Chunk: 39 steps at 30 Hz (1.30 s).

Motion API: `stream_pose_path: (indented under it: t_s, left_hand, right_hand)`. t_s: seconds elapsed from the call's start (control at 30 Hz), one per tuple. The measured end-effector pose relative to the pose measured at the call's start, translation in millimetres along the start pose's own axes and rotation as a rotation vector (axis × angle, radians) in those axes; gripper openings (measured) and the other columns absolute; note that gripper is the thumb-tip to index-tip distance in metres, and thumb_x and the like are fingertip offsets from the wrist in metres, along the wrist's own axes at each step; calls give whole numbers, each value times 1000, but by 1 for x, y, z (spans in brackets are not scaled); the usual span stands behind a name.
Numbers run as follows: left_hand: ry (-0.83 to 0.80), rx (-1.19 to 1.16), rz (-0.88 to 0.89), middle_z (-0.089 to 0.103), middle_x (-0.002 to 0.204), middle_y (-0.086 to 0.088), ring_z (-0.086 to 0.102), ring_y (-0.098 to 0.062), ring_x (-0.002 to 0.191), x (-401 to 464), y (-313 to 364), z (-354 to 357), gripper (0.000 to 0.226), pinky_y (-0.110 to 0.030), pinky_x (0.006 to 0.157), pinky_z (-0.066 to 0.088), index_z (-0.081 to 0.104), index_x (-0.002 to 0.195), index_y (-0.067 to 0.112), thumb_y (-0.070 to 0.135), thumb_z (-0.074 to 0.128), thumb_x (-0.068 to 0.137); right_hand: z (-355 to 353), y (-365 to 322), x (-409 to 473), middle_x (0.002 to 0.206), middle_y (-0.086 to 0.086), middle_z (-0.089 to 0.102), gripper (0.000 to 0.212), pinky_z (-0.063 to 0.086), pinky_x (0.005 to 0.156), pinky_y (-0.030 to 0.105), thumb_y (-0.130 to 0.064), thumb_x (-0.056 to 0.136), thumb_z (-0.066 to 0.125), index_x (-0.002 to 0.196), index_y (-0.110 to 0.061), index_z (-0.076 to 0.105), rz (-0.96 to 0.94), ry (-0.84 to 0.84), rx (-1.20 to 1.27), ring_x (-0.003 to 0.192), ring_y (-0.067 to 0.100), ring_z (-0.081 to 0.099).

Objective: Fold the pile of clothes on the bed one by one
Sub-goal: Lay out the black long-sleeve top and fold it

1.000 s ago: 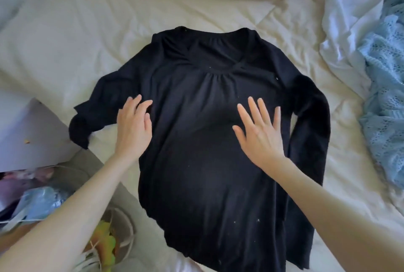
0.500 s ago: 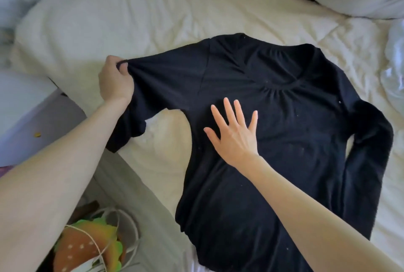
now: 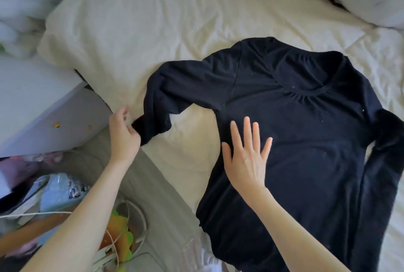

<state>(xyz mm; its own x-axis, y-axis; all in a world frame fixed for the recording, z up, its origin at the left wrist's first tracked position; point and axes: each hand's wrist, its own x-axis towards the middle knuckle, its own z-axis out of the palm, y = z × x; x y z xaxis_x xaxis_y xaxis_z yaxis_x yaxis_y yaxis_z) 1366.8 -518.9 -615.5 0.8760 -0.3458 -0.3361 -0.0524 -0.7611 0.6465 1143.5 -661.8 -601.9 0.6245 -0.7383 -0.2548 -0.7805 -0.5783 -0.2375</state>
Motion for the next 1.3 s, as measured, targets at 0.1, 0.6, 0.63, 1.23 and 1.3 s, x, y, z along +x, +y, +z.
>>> stream_pose_path:
  t_s: [0.1, 0.6, 0.63, 1.23, 1.3]
  left_hand:
    - [-224, 186, -52, 27, 148, -15, 29, -29, 136, -13, -27, -2, 45, -36, 111, 26, 42, 135, 4, 1, 54, 92]
    - [-122, -446, -350, 63, 102, -1, 59, -19, 98, -139, 90, 7, 14, -28, 81, 51, 56, 108, 18, 23, 48, 98]
    - [-184, -539, -407, 64, 103, -5, 61, -23, 99, -155, 104, 16, 11, -41, 86, 53, 57, 105, 19, 20, 49, 97]
    - [-463, -439, -400, 54, 130, -6, 57, -16, 110, -218, 116, 141, 43, -30, 90, 49, 41, 138, 11, 10, 50, 96]
    - [-450, -577, -475, 52, 133, -9, 56, -19, 113, -210, 121, 146, 46, -34, 92, 48, 38, 141, 9, 14, 51, 97]
  right_hand:
    - [10, 8, -9, 159, 10, 13, 57, 10, 112, 61, -38, 99, 41, 150, -21, 24, 96, -100, -27, 146, 30, 9]
    - [-63, 36, -30, 117, -8, 65, 28, 42, 92, 23, -37, 99, 40, 110, -27, 64, 519, -278, 985, 110, 8, 58]
    - [-71, 44, -42, 109, -7, 68, 26, 46, 91, 26, -39, 99, 41, 105, -28, 64, 575, -298, 1108, 104, 9, 62]
    - [-19, 155, -84, 105, -3, 59, 42, 45, 91, 30, -31, 89, 63, 125, -12, 53, 730, -379, 947, 103, 18, 57]
    - [-19, 153, -82, 93, -5, 56, 28, 45, 86, 30, -25, 90, 62, 113, -8, 59, 711, -355, 1016, 93, 16, 54]
